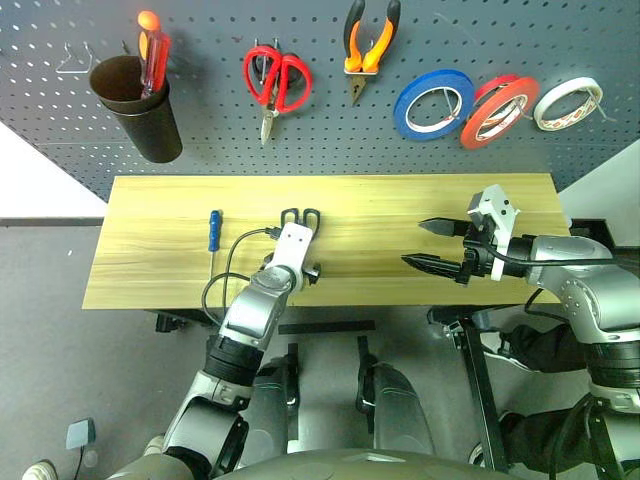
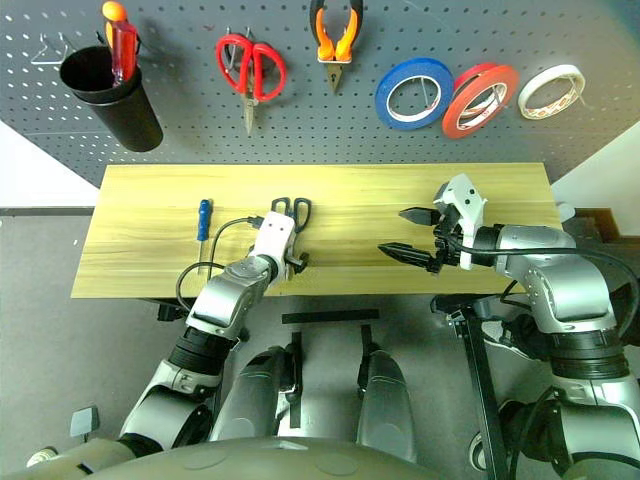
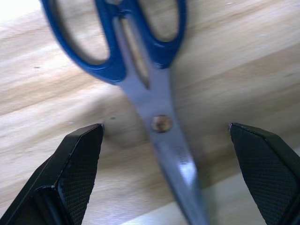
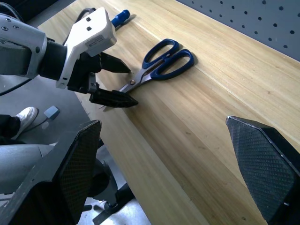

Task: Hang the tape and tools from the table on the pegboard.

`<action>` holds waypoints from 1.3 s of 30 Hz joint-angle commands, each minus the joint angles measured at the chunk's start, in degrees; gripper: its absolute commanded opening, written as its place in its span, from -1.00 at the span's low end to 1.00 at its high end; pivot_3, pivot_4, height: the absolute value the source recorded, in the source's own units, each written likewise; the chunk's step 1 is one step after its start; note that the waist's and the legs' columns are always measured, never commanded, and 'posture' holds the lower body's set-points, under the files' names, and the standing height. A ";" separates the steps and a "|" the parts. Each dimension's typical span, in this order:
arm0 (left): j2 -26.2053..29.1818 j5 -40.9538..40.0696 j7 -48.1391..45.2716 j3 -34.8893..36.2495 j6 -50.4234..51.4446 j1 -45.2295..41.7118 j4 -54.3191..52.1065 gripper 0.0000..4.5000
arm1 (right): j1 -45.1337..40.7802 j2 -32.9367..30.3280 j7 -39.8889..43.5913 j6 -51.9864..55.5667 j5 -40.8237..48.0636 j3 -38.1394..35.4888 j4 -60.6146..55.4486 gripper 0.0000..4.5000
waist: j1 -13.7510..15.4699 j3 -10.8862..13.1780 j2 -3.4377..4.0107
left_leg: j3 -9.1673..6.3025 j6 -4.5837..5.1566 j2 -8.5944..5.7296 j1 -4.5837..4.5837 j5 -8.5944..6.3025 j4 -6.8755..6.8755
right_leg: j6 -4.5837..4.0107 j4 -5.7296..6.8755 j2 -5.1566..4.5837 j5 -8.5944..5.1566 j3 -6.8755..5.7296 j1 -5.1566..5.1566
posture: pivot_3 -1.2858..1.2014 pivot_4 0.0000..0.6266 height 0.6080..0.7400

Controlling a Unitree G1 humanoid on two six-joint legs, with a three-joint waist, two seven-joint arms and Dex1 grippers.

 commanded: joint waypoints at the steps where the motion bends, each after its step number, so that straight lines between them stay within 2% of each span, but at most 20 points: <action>1: -0.32 1.60 1.08 -0.78 -0.73 0.30 0.57 0.70 | 0.24 -1.16 -0.19 0.14 0.64 -1.89 -1.79 1.00 | 0.00 0.08 -0.01 | 0.00 0.00 0.00 0.00 0.00 0.00 | 0.00 -0.01 -0.01 0.00 0.00 0.00 | 0.03 0.34 0.56; 7: -1.35 1.90 1.91 -0.16 -0.13 -0.06 1.41 -0.08 | 0.12 -1.76 0.00 0.31 0.39 -1.91 -1.11 1.00 | 0.02 0.25 -0.02 | 0.05 0.03 -0.04 0.00 -0.02 -0.03 | 0.00 -0.12 -0.16 0.00 -0.06 -0.02 | 0.02 0.35 0.56; 8: -1.42 1.90 1.87 -0.13 -0.16 -0.18 1.61 -0.27 | 0.15 -1.92 0.11 0.27 0.38 -1.92 -0.96 1.00 | 0.01 0.25 -0.02 | 0.06 0.04 -0.06 0.00 -0.03 -0.02 | 0.00 -0.12 -0.19 0.00 -0.07 -0.02 | 0.02 0.35 0.56; 12: -1.42 1.74 2.07 0.58 -0.52 -0.42 2.00 -0.76 | -0.31 -2.19 0.35 0.13 0.69 -2.11 -0.29 1.00 | 0.00 0.27 -0.02 | 0.11 0.09 -0.08 0.00 -0.05 -0.03 | 0.01 -0.17 -0.24 0.00 -0.08 -0.02 | 0.03 0.33 0.56; 18: -0.31 2.38 2.37 0.83 -2.18 -0.81 1.94 -0.76 | -1.22 -1.65 2.26 -2.18 1.03 -2.28 0.88 1.00 | 0.02 0.27 -0.02 | 0.14 0.09 -0.07 -0.01 -0.06 -0.08 | 0.01 -0.27 -0.25 0.01 -0.10 -0.02 | 0.04 0.29 0.56; 26: 4.79 1.75 -3.23 0.08 -5.64 0.45 -1.74 -0.76 | -2.17 -2.60 7.04 -2.98 3.04 -2.11 -0.07 1.00 | 0.11 0.26 -0.02 | 0.16 0.10 -0.08 -0.09 -0.07 -0.13 | 0.02 -0.46 -0.24 0.01 -0.18 -0.02 | 0.07 0.18 0.56; 31: 11.48 -2.37 -15.81 0.05 -18.32 4.87 -7.40 -0.76 | -2.09 -4.18 9.19 -1.62 4.10 -1.97 -1.87 1.00 | 0.18 0.25 0.01 | 0.12 0.10 -0.10 -0.21 -0.07 -0.15 | 0.03 -0.60 -0.27 0.02 -0.32 -0.03 | 0.10 0.06 0.56; 34: 14.74 -7.53 -23.60 3.04 -23.76 6.77 -9.60 -0.76 | -2.45 -4.60 9.93 -1.39 5.28 -2.79 -2.98 1.00 | 0.38 0.20 0.01 | 0.03 0.07 -0.10 -0.27 -0.06 -0.12 | 0.02 -0.62 -0.30 0.02 -0.43 -0.02 | 0.12 -0.06 0.56; 37: 16.32 -10.24 -27.24 5.51 -29.53 8.25 -10.81 -0.76 | -2.72 -4.76 10.27 -1.42 6.42 -3.53 -4.08 1.00 | 0.48 0.12 0.04 | -0.02 0.06 -0.14 -0.33 -0.06 -0.08 | 0.03 -0.66 -0.32 0.03 -0.48 0.01 | 0.13 -0.12 0.56; 39: 17.19 -11.40 -28.03 8.34 -35.93 10.60 -13.07 -0.76 | -3.33 -5.13 9.67 0.06 8.21 -4.61 -6.29 1.00 | 0.65 -0.02 0.07 | -0.03 0.06 -0.16 -0.36 -0.06 -0.10 | 0.04 -0.70 -0.31 0.03 -0.52 0.02 | 0.16 -0.25 0.56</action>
